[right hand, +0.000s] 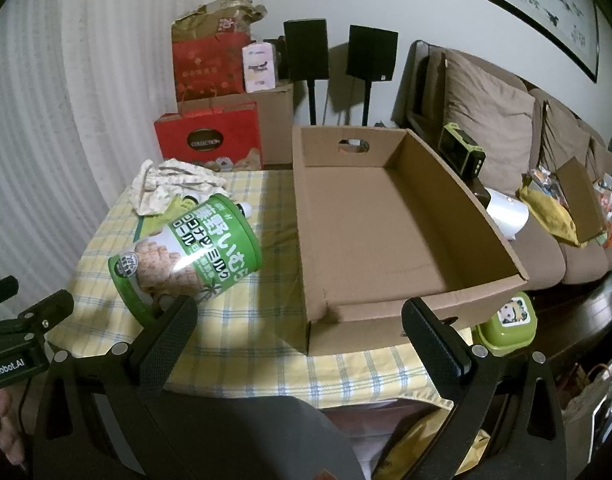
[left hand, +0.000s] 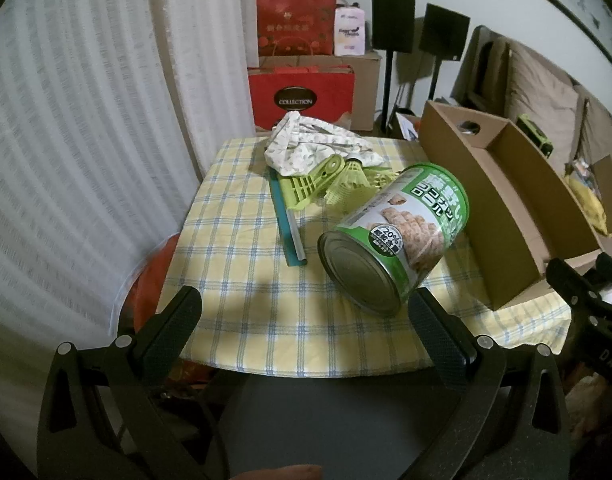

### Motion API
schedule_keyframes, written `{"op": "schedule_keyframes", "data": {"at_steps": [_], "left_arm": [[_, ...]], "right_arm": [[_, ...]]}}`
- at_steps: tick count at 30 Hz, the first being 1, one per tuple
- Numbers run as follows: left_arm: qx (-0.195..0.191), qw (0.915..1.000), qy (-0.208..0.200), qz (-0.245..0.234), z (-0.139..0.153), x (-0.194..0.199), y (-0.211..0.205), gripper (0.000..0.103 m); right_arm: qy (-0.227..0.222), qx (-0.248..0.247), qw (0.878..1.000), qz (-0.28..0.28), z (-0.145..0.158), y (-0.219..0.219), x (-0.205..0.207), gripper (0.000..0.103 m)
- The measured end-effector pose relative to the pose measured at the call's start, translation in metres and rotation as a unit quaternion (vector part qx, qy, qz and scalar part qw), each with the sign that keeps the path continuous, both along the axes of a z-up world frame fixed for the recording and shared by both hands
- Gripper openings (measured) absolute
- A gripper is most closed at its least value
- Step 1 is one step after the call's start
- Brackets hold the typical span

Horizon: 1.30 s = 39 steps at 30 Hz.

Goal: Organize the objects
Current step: 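Reach the right gripper to the green tin and close on it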

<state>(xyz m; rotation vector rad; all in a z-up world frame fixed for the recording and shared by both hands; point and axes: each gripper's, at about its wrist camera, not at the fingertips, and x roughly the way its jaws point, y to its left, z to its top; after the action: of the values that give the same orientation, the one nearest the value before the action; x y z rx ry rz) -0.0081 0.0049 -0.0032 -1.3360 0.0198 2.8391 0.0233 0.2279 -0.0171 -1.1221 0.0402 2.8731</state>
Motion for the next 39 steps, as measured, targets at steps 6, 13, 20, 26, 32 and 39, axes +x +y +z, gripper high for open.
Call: {"op": "schedule_keyframes", "data": {"at_steps": [6,13,20,26,32,39], "left_arm": [[0.002,1.0000,0.001,-0.001,-0.002,-0.004,-0.001,0.103],[0.005,1.0000,-0.003,-0.008,-0.006,-0.015,-0.001,0.103],[0.023,0.9995,0.013,-0.017,-0.005,-0.029,-0.007,0.103],[0.057,0.9983,0.010,-0.010,-0.008,-0.047,-0.020,0.103],[0.075,0.9969,-0.009,-0.022,-0.018,-0.053,-0.021,0.103],[0.117,0.9918,-0.024,-0.046,-0.029,-0.055,-0.016,0.103]], "right_arm": [[-0.002,0.003,1.000,0.001,-0.003,0.001,-0.002,0.103],[-0.003,0.006,1.000,0.004,-0.005,-0.004,-0.010,0.103],[-0.001,0.001,1.000,0.023,-0.005,-0.007,-0.026,0.103],[-0.012,-0.026,0.998,0.056,-0.008,-0.010,-0.045,0.103],[-0.019,-0.078,0.993,0.086,-0.001,-0.005,-0.082,0.103],[-0.032,-0.141,0.979,0.141,0.000,-0.004,-0.127,0.102]]}}
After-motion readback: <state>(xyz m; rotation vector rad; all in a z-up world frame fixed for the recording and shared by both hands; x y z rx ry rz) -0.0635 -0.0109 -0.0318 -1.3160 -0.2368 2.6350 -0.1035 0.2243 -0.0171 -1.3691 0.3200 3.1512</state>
